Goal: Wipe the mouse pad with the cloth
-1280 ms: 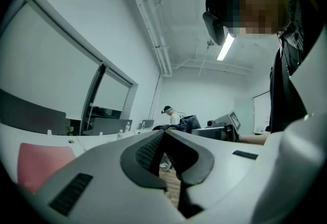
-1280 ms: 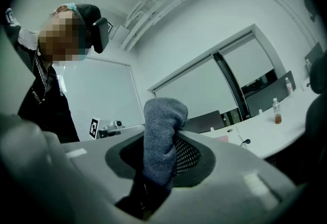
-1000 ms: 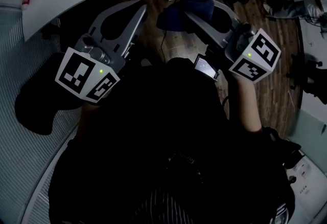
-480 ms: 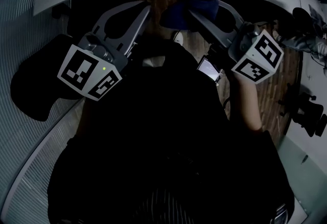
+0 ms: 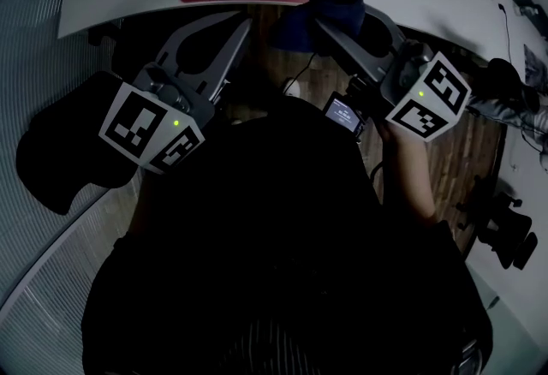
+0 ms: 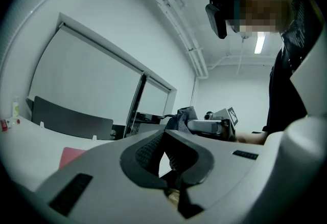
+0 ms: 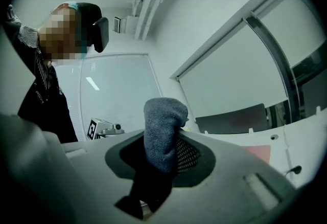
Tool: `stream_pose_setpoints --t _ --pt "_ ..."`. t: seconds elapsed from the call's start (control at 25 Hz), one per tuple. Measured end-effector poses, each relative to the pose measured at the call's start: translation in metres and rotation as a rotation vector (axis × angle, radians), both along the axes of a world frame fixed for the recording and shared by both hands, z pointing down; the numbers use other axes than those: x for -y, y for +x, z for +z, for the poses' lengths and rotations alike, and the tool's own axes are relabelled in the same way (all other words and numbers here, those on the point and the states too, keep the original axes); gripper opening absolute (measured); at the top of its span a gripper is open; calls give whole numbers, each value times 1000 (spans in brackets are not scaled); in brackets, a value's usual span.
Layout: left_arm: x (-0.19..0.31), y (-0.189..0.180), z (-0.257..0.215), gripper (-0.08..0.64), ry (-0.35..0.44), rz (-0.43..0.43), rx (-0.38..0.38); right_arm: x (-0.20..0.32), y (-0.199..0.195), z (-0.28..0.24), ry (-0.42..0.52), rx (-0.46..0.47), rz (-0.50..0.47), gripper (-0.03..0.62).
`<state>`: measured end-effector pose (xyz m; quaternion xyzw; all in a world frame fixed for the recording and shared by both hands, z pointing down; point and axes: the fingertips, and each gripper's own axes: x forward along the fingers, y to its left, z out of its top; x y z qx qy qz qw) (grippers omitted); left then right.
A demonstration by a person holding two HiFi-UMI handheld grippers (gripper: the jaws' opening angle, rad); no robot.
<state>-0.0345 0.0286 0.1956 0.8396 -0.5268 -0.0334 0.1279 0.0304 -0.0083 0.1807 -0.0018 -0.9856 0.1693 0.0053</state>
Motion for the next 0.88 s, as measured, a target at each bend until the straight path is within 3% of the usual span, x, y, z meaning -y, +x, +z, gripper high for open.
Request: stream_pose_setpoints --t 0.32,0.56,0.76,0.88 --pt "11 15 2 0 -48 -41 -5 15 -12 -8 5 0 -123 112" --pt "22 14 20 0 -122 -59 -36 28 -10 7 -37 14 -124 112" --pt "113 53 21 0 -135 22 15 105 34 23 -70 28 -98 112" --pt "144 63 19 0 -141 53 32 139 55 32 -68 24 -12 112"
